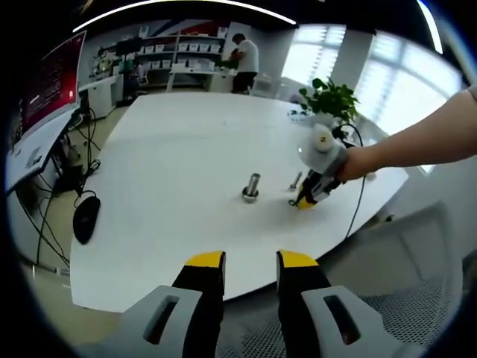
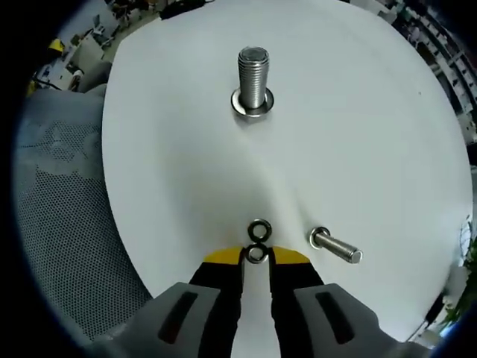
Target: Place the washer onto the threaded stud by aligning its center hole with the stud, sliding it down to the base, and recovering from edge contact or off-axis alignment until the washer reaches the visible bottom stop.
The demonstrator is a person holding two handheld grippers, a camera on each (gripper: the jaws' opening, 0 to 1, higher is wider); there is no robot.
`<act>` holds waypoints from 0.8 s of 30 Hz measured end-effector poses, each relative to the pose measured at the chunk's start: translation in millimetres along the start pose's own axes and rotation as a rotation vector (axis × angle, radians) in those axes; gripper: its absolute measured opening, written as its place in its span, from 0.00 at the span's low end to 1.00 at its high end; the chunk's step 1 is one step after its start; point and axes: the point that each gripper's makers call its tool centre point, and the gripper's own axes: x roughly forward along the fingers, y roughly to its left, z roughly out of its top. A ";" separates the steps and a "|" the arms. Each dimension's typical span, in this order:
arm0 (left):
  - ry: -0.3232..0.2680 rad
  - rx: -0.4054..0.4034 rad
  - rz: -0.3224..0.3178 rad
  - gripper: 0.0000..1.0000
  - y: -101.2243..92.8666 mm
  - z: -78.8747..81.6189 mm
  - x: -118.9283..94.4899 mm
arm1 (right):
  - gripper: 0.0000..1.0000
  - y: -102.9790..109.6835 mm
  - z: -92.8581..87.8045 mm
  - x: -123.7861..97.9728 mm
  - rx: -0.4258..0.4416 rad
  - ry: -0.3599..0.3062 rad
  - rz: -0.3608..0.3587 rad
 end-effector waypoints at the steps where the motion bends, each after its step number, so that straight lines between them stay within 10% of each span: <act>1: -0.001 -0.001 0.001 0.25 0.2 0.2 -0.1 | 0.14 0.2 0.3 0.5 0.001 0.007 -0.003; 24: 0.006 0.003 0.001 0.25 0.1 -0.9 0.1 | 0.13 7.7 -11.0 -4.4 0.079 -0.131 -0.051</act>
